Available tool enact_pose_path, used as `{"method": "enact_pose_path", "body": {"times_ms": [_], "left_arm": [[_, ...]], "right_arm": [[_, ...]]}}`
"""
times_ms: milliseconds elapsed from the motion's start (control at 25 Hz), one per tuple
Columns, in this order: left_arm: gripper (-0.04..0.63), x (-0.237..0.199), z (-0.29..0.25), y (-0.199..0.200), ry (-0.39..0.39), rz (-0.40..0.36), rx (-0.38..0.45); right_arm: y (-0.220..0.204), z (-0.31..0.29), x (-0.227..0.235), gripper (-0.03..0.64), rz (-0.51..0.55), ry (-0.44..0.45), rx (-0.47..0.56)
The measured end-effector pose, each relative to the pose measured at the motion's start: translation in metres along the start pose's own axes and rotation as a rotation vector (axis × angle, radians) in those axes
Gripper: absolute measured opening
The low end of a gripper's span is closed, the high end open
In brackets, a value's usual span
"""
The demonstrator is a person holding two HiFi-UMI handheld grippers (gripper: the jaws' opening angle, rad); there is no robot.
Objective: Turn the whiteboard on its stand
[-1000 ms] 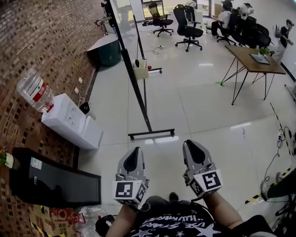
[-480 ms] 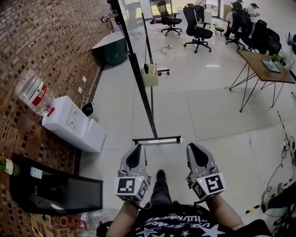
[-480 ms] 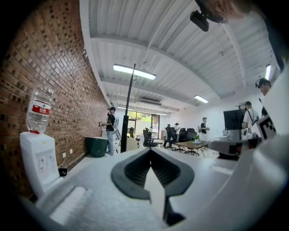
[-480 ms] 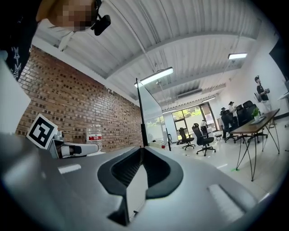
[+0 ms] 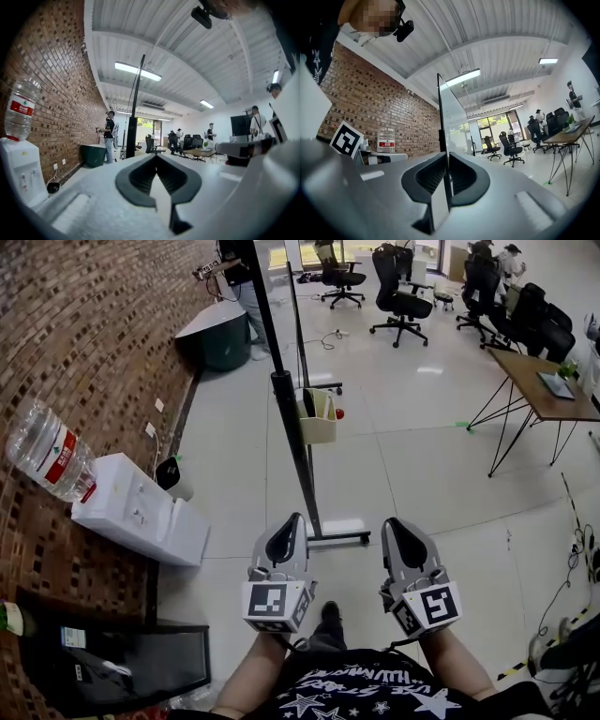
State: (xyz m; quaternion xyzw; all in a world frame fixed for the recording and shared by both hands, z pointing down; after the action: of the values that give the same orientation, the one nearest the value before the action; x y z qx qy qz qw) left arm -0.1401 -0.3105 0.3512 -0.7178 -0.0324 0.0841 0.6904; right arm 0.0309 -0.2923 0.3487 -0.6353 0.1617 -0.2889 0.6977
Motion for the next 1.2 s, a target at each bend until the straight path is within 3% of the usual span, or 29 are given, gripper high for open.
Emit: {"method": "enact_pose_path", "body": {"times_ms": [320,560,840,1000,1200], "left_arm": [[0.011,-0.019,-0.062,-0.001,-0.037,-0.011,-0.029],[0.145,-0.031,-0.102,-0.013,-0.043,-0.016,-0.037],[0.214,-0.039,-0.145,-0.011,0.022,-0.021,-0.035],[0.304,-0.046,-0.172,-0.008,0.087,-0.036,-0.032],[0.344,-0.056,-0.2,-0.002,0.183,-0.044,-0.011]], "right_arm": [[-0.007,-0.053,0.01,0.025,0.011,-0.026,-0.011],[-0.009,-0.071,0.024,0.025,0.033,-0.038,-0.022],[-0.015,-0.094,0.053,0.025,0.024,-0.021,-0.027],[-0.015,-0.117,0.073,0.025,0.003,0.013,-0.032],[-0.012,-0.143,0.101,0.025,-0.019,0.048,-0.025]]}}
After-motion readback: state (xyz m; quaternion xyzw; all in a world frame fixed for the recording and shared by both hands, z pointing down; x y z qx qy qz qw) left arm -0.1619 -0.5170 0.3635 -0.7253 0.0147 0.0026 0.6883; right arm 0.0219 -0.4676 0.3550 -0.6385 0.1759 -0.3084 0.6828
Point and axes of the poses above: the fingertips, and each gripper's own axes: z backward along the fingers, x to its right, y out of its top, the point moved 2 cm from there along z, backward along the fingers, and after that the axes turned 10 degrees about y, right-handed, at the moved point
